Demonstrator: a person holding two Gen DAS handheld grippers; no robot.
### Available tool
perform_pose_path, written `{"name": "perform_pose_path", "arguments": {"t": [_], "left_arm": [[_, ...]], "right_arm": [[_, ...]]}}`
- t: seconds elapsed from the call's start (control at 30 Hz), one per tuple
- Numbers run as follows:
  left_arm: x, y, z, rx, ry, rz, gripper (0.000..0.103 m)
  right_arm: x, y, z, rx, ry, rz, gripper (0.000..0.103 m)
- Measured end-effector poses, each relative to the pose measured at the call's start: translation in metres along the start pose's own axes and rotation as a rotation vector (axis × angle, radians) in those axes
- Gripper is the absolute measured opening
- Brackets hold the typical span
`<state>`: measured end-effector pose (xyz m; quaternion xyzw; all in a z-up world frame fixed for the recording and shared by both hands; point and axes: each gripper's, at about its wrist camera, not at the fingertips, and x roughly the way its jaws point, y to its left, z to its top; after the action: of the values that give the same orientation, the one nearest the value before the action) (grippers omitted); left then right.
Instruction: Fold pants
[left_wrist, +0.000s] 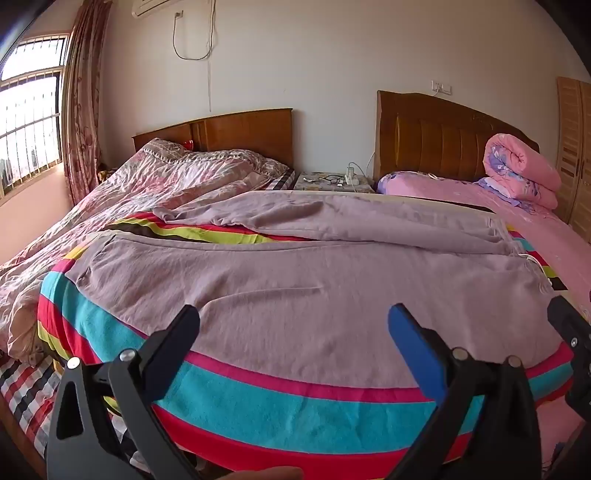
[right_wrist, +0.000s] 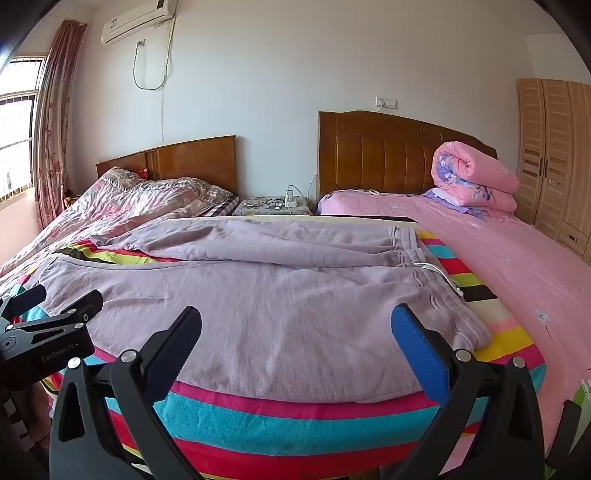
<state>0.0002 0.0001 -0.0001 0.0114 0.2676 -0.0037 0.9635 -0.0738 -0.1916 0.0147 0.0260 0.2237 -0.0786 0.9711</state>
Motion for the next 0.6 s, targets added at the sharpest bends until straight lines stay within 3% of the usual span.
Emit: {"name": "perform_pose_path", "arguments": {"t": [0.6], "left_arm": [[0.001, -0.002, -0.010, -0.001, 0.013, 0.000, 0.102]], "right_arm": [[0.002, -0.002, -0.002, -0.002, 0.007, 0.002, 0.099]]}}
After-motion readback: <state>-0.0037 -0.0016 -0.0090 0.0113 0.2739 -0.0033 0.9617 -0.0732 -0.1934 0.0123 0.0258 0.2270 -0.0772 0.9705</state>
